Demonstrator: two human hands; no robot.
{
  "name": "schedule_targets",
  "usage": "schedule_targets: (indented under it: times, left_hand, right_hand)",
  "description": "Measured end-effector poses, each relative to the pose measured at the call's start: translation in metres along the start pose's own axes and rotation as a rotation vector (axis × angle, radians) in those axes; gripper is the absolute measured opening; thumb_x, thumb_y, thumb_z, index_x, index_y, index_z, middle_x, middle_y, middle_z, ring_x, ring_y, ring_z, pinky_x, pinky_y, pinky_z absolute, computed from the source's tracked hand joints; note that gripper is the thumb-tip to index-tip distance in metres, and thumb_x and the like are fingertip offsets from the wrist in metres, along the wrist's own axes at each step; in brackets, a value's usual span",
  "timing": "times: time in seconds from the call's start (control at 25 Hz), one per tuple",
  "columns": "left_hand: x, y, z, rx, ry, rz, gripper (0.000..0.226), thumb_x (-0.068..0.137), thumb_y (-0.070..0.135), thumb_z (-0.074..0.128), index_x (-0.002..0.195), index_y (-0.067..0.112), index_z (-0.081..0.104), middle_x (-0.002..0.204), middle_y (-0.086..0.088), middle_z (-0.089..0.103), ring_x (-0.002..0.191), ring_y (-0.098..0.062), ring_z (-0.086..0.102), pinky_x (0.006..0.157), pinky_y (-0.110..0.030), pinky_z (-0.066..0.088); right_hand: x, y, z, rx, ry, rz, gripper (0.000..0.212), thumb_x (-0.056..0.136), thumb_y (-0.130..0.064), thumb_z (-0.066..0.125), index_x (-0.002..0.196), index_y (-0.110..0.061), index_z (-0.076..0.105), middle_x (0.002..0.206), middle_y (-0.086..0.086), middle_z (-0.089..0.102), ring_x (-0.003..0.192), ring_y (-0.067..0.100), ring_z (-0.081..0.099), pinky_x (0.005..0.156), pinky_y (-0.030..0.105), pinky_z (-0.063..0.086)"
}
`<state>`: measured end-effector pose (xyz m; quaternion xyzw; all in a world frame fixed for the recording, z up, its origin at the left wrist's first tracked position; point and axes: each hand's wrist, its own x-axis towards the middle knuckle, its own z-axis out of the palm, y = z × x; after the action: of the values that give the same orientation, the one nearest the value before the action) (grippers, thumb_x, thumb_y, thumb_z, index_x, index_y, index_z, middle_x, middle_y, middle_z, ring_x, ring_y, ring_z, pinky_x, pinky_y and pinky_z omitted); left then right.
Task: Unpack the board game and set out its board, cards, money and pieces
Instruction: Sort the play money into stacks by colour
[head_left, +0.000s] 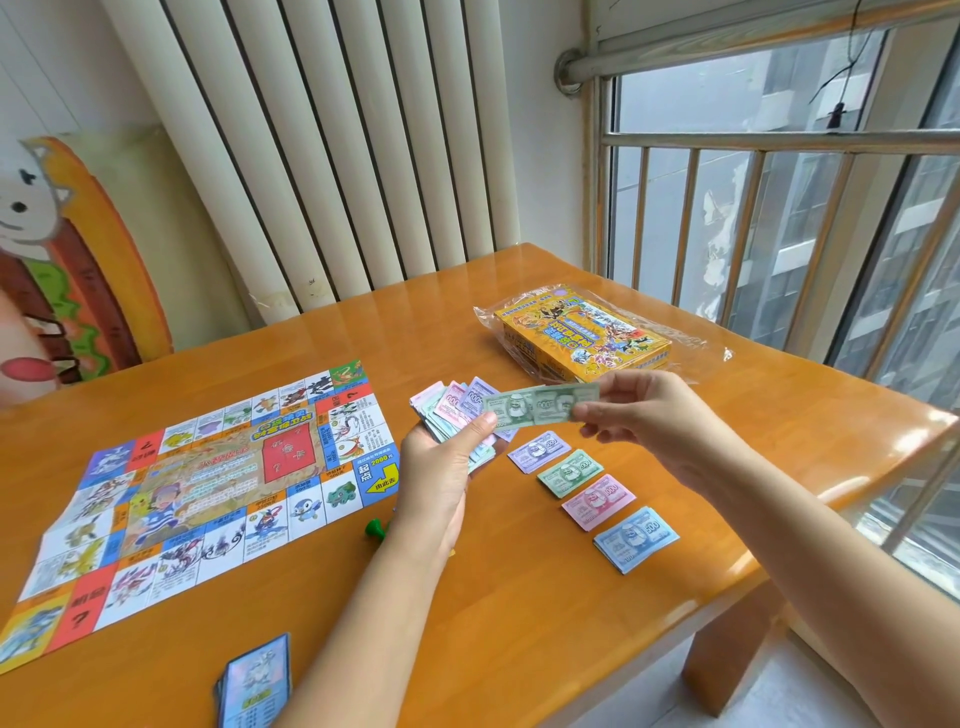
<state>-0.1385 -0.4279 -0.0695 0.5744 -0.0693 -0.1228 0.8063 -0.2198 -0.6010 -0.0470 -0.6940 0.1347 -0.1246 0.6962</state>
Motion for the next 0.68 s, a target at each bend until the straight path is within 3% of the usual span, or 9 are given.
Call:
schedule_targets:
  times: [0.12,0.28,0.4,0.48,0.56,0.68]
  left_hand:
    - [0.002,0.0,-0.002,-0.018,0.016,0.0,0.023,0.082,-0.004,0.066,0.095,0.015,0.065,0.094,-0.005,0.073,0.08,-0.019,0.07,0.064,-0.023,0.057]
    - [0.001,0.001,-0.001,-0.031,0.023,-0.004,0.023,0.082,-0.004,0.066,0.097,0.014,0.064,0.094,-0.004,0.073,0.08,-0.02,0.07,0.06,-0.021,0.055]
    - [0.002,0.0,-0.003,-0.007,0.033,-0.009,0.022,0.082,-0.003,0.066,0.096,0.013,0.065,0.096,-0.007,0.073,0.083,-0.023,0.07,0.06,-0.021,0.055]
    - [0.003,-0.002,-0.004,0.023,0.032,-0.008,0.02,0.081,-0.003,0.067,0.095,0.012,0.066,0.095,-0.007,0.074,0.088,-0.027,0.07,0.067,-0.025,0.056]
    - [0.004,-0.004,-0.004,0.065,0.021,-0.004,0.019,0.081,-0.001,0.069,0.096,0.01,0.067,0.095,-0.007,0.074,0.091,-0.028,0.07,0.079,-0.035,0.057]
    - [0.004,-0.006,-0.004,0.148,-0.003,0.015,0.021,0.08,0.002,0.072,0.099,0.011,0.067,0.099,-0.008,0.073,0.092,-0.026,0.07,0.089,-0.044,0.054]
  right_hand:
    - [0.003,-0.001,-0.009,0.044,0.063,-0.003,0.003,0.081,-0.001,0.069,0.083,-0.004,0.07,0.07,0.007,0.066,0.057,0.008,0.054,0.053,0.013,0.046]
    - [0.003,0.0,-0.008,0.004,0.054,0.005,0.01,0.092,-0.008,0.058,0.089,-0.007,0.068,0.086,0.01,0.066,0.074,0.014,0.06,0.068,0.023,0.05]
    - [0.0,-0.002,-0.001,0.089,-0.045,-0.023,0.011,0.098,-0.007,0.047,0.098,-0.003,0.057,0.088,0.011,0.061,0.072,0.02,0.064,0.06,0.028,0.053]
    - [0.0,-0.005,0.0,-0.136,-0.106,-0.115,0.006,0.096,-0.004,0.051,0.091,-0.005,0.054,0.08,0.009,0.06,0.064,0.021,0.06,0.054,0.027,0.049]
    - [0.0,-0.008,0.0,-0.429,-0.12,-0.203,0.01,0.091,-0.005,0.06,0.085,-0.013,0.062,0.066,-0.003,0.061,0.057,0.011,0.053,0.053,0.022,0.041]
    - [0.0,-0.013,0.003,-0.657,-0.132,-0.3,0.014,0.094,-0.012,0.057,0.094,-0.02,0.068,0.061,-0.012,0.059,0.052,0.001,0.044,0.049,0.017,0.035]
